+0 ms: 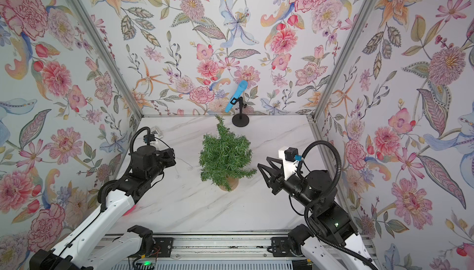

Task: Wrap string light around the christmas tree
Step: Pick up the light string from the center of the board.

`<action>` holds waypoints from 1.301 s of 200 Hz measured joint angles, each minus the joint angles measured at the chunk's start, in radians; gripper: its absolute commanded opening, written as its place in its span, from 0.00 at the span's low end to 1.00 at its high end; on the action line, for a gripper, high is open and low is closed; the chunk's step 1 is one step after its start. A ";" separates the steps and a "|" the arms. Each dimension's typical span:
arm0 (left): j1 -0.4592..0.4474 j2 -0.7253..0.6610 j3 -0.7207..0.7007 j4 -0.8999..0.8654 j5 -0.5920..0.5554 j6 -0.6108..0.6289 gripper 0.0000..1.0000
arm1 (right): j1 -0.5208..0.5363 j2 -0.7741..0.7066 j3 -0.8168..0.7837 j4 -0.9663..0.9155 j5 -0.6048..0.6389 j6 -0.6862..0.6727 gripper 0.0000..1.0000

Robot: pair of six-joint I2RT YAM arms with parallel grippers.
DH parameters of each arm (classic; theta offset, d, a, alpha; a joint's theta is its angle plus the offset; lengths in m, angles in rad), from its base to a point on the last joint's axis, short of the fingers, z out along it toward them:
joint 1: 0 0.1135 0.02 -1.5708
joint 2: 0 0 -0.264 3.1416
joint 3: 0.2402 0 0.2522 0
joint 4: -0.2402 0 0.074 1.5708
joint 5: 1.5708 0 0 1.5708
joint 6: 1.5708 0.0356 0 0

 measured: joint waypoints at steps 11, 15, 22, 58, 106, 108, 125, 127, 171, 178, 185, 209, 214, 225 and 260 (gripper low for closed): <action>-0.035 -0.010 0.033 -0.020 0.019 0.000 0.00 | 0.013 0.010 0.003 0.042 -0.043 0.009 0.45; -0.047 -0.010 0.043 -0.028 0.023 -0.001 0.00 | 0.021 0.016 0.002 0.057 -0.056 0.015 0.45; -0.071 -0.009 0.059 -0.043 0.033 0.000 0.00 | 0.039 0.027 -0.001 0.087 -0.077 0.024 0.45; -0.130 -0.006 0.108 -0.120 0.055 -0.004 0.00 | 0.311 0.134 -0.017 0.186 -0.029 0.002 0.45; -0.130 -0.007 0.265 -0.226 0.010 0.005 0.00 | 0.735 0.334 0.005 0.269 0.272 -0.128 0.45; -0.130 -0.007 0.273 -0.230 0.010 0.005 0.00 | 0.744 0.342 0.005 0.277 0.283 -0.130 0.45; -0.130 -0.013 0.323 -0.242 0.011 0.004 0.00 | 0.792 0.418 0.006 0.364 0.366 -0.139 0.45; -0.130 -0.014 0.326 -0.243 0.012 0.004 0.00 | 0.796 0.428 0.006 0.372 0.377 -0.139 0.45; -0.130 -0.059 0.369 -0.274 0.043 -0.002 0.00 | 0.835 0.614 0.028 0.562 0.551 -0.150 0.49; -0.130 -0.065 0.379 -0.279 0.047 -0.003 0.00 | 0.836 0.639 0.037 0.589 0.566 -0.154 0.49; -0.130 -0.069 0.391 -0.282 0.048 -0.003 0.00 | 0.837 0.665 0.053 0.607 0.579 -0.160 0.49; -0.130 -0.074 0.451 -0.288 0.071 -0.004 0.00 | 0.837 0.763 0.132 0.666 0.632 -0.176 0.50; -0.130 -0.076 0.459 -0.288 0.077 -0.004 0.00 | 0.837 0.781 0.147 0.677 0.644 -0.177 0.50; -0.130 -0.081 0.470 -0.286 0.093 -0.005 0.00 | 0.836 0.822 0.184 0.699 0.668 -0.177 0.51; -0.130 -0.100 0.470 -0.268 0.135 -0.036 0.00 | 0.815 0.938 0.299 0.713 0.734 -0.172 0.57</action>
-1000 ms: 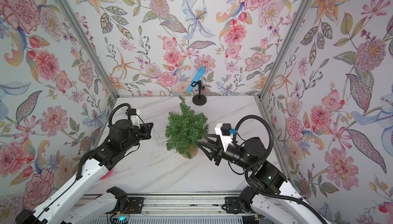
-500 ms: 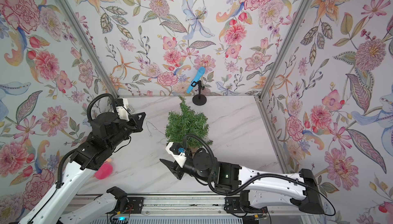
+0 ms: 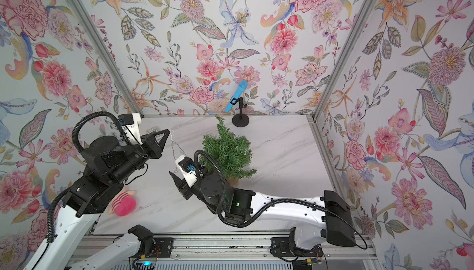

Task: Wrap string light around the christmas tree
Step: Pick up the light string from the center of the board.

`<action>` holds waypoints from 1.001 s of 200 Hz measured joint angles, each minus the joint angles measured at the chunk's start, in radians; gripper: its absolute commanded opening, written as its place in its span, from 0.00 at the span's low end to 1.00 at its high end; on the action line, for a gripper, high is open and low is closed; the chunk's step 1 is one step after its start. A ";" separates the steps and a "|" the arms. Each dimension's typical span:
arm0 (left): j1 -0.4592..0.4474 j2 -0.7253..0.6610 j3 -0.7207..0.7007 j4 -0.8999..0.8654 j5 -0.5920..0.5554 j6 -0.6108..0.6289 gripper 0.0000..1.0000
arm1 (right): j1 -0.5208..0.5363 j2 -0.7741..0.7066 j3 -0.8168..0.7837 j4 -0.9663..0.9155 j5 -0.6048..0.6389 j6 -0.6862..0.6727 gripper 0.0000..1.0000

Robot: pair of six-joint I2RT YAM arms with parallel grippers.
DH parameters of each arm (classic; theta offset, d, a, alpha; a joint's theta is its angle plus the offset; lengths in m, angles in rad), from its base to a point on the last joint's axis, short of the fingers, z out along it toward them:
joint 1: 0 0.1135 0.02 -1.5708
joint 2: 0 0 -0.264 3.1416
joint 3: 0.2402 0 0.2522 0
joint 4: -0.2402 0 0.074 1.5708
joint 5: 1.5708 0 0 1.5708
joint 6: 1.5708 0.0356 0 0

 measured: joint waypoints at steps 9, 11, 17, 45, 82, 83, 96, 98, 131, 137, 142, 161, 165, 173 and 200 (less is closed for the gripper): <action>0.000 -0.009 -0.012 0.023 0.014 -0.014 0.00 | -0.016 0.022 0.023 0.000 0.006 0.012 0.56; 0.000 -0.011 -0.014 0.028 0.016 -0.016 0.00 | -0.020 0.026 0.026 0.000 0.008 0.014 0.56; 0.000 -0.016 -0.021 0.040 0.024 -0.024 0.00 | -0.032 0.036 0.035 0.000 0.012 0.024 0.56; 0.000 -0.031 -0.027 0.067 0.047 -0.047 0.00 | -0.084 0.070 0.069 -0.001 0.023 0.061 0.57; 0.000 -0.057 -0.050 0.083 0.065 -0.068 0.00 | -0.119 0.094 0.083 0.000 0.011 0.110 0.57; 0.000 -0.058 -0.051 0.083 0.066 -0.070 0.00 | -0.119 0.095 0.084 0.000 0.011 0.111 0.57; 0.000 -0.066 -0.060 0.083 0.069 -0.077 0.00 | -0.124 0.108 0.090 -0.001 0.007 0.117 0.57; 0.000 -0.067 -0.062 0.083 0.069 -0.078 0.00 | -0.124 0.109 0.092 -0.001 0.006 0.117 0.57; 0.000 -0.077 -0.066 0.083 0.080 -0.095 0.00 | -0.124 0.126 0.104 -0.001 -0.016 0.124 0.56; 0.000 -0.080 -0.066 0.083 0.080 -0.095 0.00 | -0.122 0.129 0.108 -0.001 -0.016 0.124 0.57; 0.000 -0.082 -0.066 0.082 0.080 -0.095 0.00 | -0.122 0.129 0.109 -0.001 -0.016 0.124 0.58; 0.000 -0.087 -0.066 0.081 0.067 -0.093 0.00 | -0.109 0.129 0.109 -0.002 -0.006 0.115 0.63; 0.000 -0.088 -0.066 0.080 0.064 -0.091 0.00 | -0.103 0.129 0.109 -0.004 -0.003 0.110 0.65; 0.000 -0.090 -0.066 0.080 0.058 -0.090 0.00 | -0.089 0.126 0.109 -0.010 0.006 0.100 0.71; 0.000 -0.089 -0.066 0.078 0.039 -0.080 0.00 | -0.032 0.095 0.103 -0.039 0.039 0.040 0.81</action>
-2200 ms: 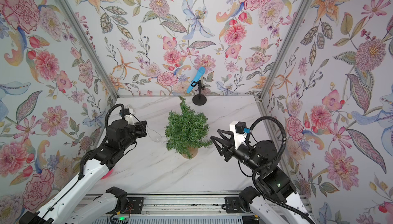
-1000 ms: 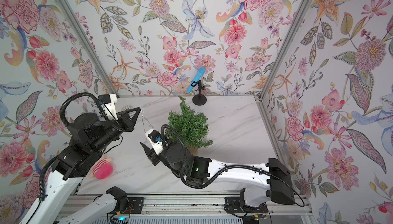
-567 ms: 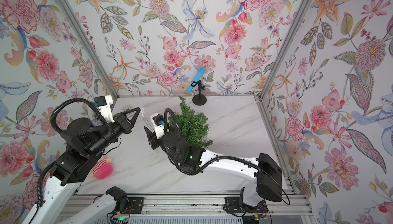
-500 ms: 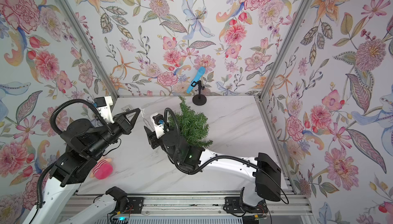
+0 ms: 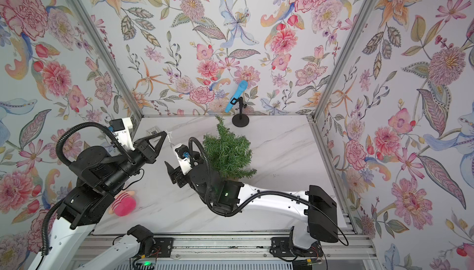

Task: Wrap string light around the christmas tree
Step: Pick up the light string from the center of the board.

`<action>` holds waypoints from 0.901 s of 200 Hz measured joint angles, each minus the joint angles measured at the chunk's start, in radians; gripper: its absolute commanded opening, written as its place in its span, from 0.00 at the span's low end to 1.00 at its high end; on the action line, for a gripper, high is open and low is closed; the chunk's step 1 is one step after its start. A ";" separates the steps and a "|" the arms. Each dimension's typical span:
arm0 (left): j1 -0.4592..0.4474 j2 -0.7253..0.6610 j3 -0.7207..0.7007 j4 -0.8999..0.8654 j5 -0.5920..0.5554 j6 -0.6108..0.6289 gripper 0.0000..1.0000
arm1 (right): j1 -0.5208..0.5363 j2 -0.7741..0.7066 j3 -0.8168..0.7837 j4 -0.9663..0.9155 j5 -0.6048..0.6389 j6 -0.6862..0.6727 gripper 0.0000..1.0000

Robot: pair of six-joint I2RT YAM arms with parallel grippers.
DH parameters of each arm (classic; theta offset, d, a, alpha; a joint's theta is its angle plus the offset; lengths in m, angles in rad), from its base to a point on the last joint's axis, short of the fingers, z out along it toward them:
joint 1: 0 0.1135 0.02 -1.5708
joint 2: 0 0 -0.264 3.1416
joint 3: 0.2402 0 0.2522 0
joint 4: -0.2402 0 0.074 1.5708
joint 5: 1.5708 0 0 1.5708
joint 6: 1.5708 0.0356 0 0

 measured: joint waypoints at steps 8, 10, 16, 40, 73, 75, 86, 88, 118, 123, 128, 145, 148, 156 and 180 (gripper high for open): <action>0.000 0.000 0.000 0.000 -0.001 0.001 0.00 | 0.017 -0.018 -0.008 0.000 0.010 -0.022 0.80; 0.000 0.000 0.000 0.000 -0.001 0.001 0.00 | 0.021 -0.023 -0.010 0.000 0.011 -0.027 0.80; 0.000 0.002 0.000 0.000 -0.001 0.001 0.00 | 0.034 -0.038 -0.017 0.003 0.020 -0.044 0.78; 0.000 0.003 0.000 0.001 -0.001 0.007 0.00 | 0.059 -0.091 -0.060 0.037 0.037 -0.100 0.72; 0.000 0.003 0.000 0.004 0.004 0.007 0.00 | 0.042 -0.096 -0.101 0.098 0.061 -0.148 0.69; 0.000 0.003 0.000 0.005 0.005 0.007 0.00 | 0.040 -0.095 -0.102 0.100 0.061 -0.149 0.69; 0.000 0.000 0.000 0.005 0.011 0.007 0.00 | 0.025 -0.090 -0.107 0.116 0.061 -0.162 0.66; 0.000 0.000 0.000 0.005 0.014 0.007 0.00 | 0.023 -0.089 -0.107 0.120 0.061 -0.164 0.65; 0.000 -0.007 0.000 0.006 0.038 0.003 0.00 | -0.002 -0.064 -0.107 0.202 0.046 -0.214 0.45; 0.000 -0.008 -0.001 0.009 0.040 0.003 0.00 | -0.003 -0.058 -0.107 0.214 0.039 -0.220 0.45; 0.000 -0.010 -0.002 0.011 0.043 0.003 0.00 | -0.003 -0.053 -0.107 0.226 0.032 -0.229 0.44; 0.000 -0.015 -0.002 0.012 0.049 0.004 0.00 | 0.000 -0.037 -0.107 0.262 0.008 -0.252 0.39; 0.000 -0.016 -0.002 0.013 0.049 0.004 0.00 | 0.000 -0.034 -0.107 0.266 0.004 -0.254 0.39; 0.000 -0.018 -0.002 0.015 0.049 0.004 0.00 | 0.000 -0.027 -0.107 0.277 -0.003 -0.262 0.39; 0.000 -0.019 -0.002 0.023 0.049 0.004 0.00 | 0.005 -0.011 -0.107 0.304 -0.007 -0.283 0.38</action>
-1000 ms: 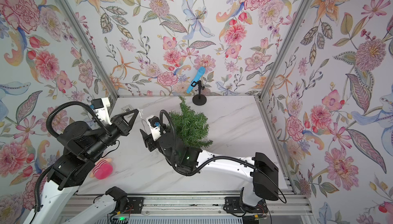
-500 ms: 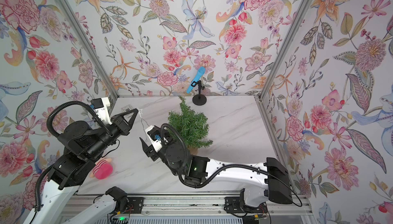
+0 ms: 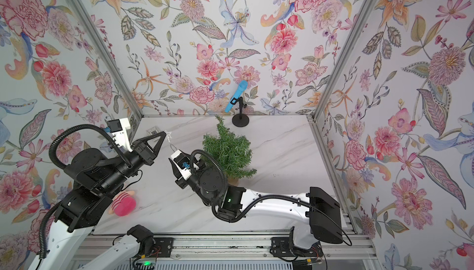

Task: Wrap string light around the christmas tree
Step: Pick up the light string from the center of the board.

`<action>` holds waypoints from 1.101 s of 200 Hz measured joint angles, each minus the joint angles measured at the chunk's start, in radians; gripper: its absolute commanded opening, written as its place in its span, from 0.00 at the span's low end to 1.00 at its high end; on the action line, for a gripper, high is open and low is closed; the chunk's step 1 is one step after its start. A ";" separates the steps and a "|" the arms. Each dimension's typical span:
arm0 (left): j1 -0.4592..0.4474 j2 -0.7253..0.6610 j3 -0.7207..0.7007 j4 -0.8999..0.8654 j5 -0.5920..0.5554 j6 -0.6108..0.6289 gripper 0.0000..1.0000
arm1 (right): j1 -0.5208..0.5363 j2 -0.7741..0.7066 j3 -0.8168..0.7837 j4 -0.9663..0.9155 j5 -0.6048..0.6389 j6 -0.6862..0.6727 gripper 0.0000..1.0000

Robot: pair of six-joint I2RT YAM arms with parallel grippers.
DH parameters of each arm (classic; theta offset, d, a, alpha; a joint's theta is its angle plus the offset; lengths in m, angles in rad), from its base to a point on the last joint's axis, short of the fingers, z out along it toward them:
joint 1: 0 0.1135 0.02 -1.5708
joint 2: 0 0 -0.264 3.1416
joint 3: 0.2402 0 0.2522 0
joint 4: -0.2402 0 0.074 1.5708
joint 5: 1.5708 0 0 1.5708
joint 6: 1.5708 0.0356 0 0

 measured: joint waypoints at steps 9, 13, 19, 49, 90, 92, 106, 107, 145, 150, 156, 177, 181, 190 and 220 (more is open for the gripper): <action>0.000 0.000 0.000 0.000 0.000 0.000 0.00 | 0.004 0.003 0.000 0.013 0.005 -0.005 0.38; 0.000 0.000 0.000 0.000 0.000 0.000 0.00 | 0.006 0.003 -0.001 0.020 0.007 -0.009 0.38; 0.000 0.000 0.000 0.000 0.000 0.000 0.00 | 0.008 0.003 -0.005 0.031 0.008 -0.012 0.38; 0.000 0.000 0.000 0.000 0.000 0.000 0.00 | 0.012 0.003 -0.013 0.063 0.008 -0.024 0.26; 0.000 0.000 0.000 -0.002 -0.001 0.003 0.00 | 0.014 0.007 -0.013 0.079 0.008 -0.035 0.30; 0.000 0.000 0.000 -0.001 -0.001 0.003 0.00 | 0.014 0.008 -0.012 0.079 0.008 -0.036 0.30; 0.000 0.000 0.000 -0.001 0.000 0.003 0.00 | 0.014 0.016 -0.011 0.078 0.009 -0.038 0.31; 0.000 0.000 0.000 -0.001 0.000 0.003 0.00 | 0.014 0.017 -0.011 0.078 0.009 -0.037 0.31; 0.000 -0.005 0.000 -0.001 0.000 0.002 0.00 | 0.011 0.050 0.019 0.066 0.036 -0.034 0.32; 0.000 -0.006 0.000 -0.001 0.000 0.002 0.00 | 0.009 0.052 0.022 0.064 0.035 -0.033 0.32; 0.000 -0.008 0.000 -0.002 0.000 0.000 0.00 | 0.007 0.055 0.027 0.062 0.036 -0.032 0.32; 0.000 -0.017 0.000 -0.001 0.000 -0.001 0.00 | 0.000 0.066 0.050 0.060 0.039 -0.027 0.35; 0.000 -0.019 0.000 -0.001 0.000 -0.001 0.00 | -0.002 0.069 0.054 0.059 0.040 -0.025 0.35; 0.000 -0.022 0.000 -0.001 0.000 -0.001 0.00 | -0.006 0.077 0.069 0.057 0.041 -0.023 0.35; 0.000 -0.024 0.000 -0.001 0.003 -0.008 0.00 | -0.015 0.103 0.114 0.041 0.038 -0.015 0.31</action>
